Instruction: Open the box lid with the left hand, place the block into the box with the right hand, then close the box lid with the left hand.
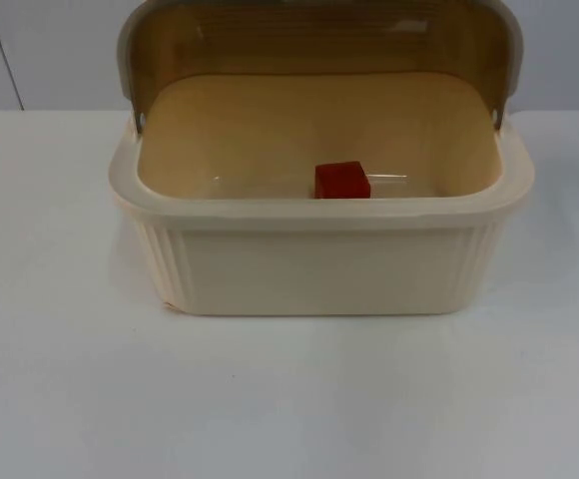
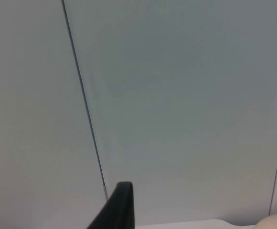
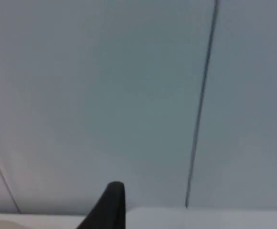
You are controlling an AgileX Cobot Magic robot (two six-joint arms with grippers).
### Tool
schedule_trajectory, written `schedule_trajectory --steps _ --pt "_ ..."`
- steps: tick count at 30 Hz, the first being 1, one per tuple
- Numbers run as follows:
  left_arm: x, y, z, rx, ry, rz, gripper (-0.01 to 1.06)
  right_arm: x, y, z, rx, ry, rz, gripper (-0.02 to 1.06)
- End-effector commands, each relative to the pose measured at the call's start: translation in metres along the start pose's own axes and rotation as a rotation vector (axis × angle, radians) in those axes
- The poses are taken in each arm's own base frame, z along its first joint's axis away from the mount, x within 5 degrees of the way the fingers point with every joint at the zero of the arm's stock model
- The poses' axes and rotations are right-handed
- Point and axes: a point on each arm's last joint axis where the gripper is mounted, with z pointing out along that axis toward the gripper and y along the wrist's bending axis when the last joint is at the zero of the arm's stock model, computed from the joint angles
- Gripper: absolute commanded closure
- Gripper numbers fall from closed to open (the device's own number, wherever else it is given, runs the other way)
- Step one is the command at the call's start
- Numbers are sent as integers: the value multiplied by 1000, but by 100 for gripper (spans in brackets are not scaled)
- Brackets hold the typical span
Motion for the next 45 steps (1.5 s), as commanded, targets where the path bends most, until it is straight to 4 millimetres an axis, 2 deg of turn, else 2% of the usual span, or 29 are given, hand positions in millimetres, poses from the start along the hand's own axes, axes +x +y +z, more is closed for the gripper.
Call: schedule_trajectory --steps 1,4,8,19,23,32,38,44,45 --pt "0 0 -2 -3 -10 0 3 10 -6 0 21 17 7 -1" --pt "0 0 -2 -3 -10 0 3 23 -9 6 39 54 5 -1" --pt "0 0 -2 -3 -10 0 3 31 -10 9 54 59 42 -1" --pt "0 0 -1 -2 -8 0 3 34 -23 8 201 69 110 -1" --pt "0 0 -1 -2 -7 0 3 32 -21 5 193 59 104 -1" --pt "-6 2 0 -19 -79 31 3 33 -3 5 129 93 32 -1" --pt "6 -1 26 2 12 -4 3 36 7 5 31 122 2 -1" --pt "14 -1 46 2 49 6 3 37 7 5 27 137 -12 -1" --pt "16 -1 54 2 44 6 3 36 7 5 29 132 -15 -1"
